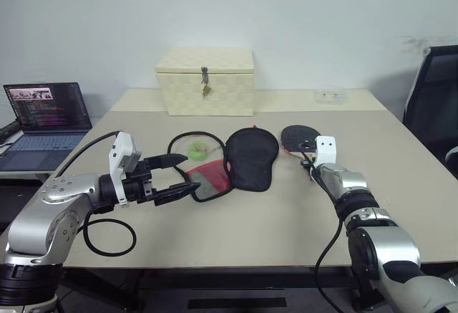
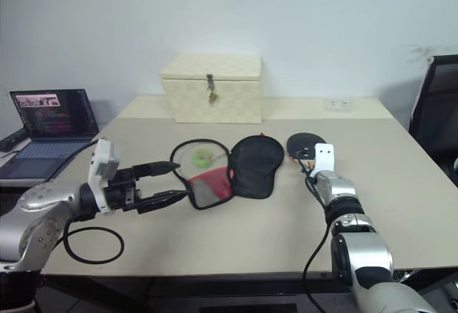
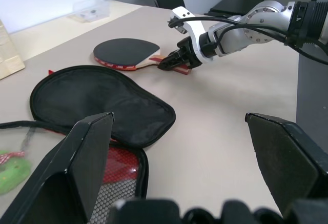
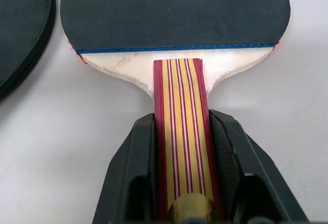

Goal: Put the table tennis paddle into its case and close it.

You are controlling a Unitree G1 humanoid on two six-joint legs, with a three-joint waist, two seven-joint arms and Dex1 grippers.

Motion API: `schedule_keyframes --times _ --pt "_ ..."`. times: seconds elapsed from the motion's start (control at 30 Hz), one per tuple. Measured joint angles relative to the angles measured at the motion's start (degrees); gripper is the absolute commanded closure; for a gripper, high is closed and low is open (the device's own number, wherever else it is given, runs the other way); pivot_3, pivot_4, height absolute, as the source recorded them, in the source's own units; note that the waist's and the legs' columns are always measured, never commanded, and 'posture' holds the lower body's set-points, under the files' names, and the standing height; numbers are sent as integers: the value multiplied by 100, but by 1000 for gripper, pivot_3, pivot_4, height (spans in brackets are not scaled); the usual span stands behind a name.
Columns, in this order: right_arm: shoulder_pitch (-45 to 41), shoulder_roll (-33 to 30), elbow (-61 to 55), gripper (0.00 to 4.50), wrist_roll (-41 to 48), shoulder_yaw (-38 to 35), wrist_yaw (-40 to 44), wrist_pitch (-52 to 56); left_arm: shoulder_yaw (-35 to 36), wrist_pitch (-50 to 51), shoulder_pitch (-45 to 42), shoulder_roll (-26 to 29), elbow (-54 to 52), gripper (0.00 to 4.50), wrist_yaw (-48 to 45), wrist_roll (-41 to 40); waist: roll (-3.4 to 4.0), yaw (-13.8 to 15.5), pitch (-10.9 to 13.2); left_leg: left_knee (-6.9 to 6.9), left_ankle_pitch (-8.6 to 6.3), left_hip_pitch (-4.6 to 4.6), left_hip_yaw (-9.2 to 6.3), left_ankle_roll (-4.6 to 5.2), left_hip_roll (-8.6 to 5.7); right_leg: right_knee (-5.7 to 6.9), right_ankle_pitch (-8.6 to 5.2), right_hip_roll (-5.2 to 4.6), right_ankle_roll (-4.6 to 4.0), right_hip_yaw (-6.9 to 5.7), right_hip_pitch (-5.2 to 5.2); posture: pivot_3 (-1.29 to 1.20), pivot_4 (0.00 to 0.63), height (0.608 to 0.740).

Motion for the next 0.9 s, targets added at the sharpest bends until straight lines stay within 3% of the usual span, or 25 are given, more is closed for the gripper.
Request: schedule_keyframes --times 0.3,0.47,0.57,0.9 --pt "780 144 -3550 3356 199 142 27 1611 201 14 217 13 -19 0 77 -30 2 -3 2 -12 0 -22 -3 0 11 1 0 -2 -1 4 -37 0 150 740" --pt "1312 1044 -4970 3356 570 247 -64 2840 244 19 274 13 -37 0 106 -46 2 -31 1 -9 0 -10 1 0 17 28 -2 3 -4 15 -41 0 150 740" --pt "1392 1590 -5005 3356 653 512 -153 3130 261 20 300 13 -90 0 130 -57 3 -17 2 -3 0 -17 4 -1 14 53 -4 3 -7 17 -61 0 150 740" --pt "803 1725 -3411 3356 410 699 -79 2178 393 37 437 13 -146 0 207 -73 -1 3 0 1 0 -19 15 -1 9 55 -4 2 -8 14 -65 0 150 740"
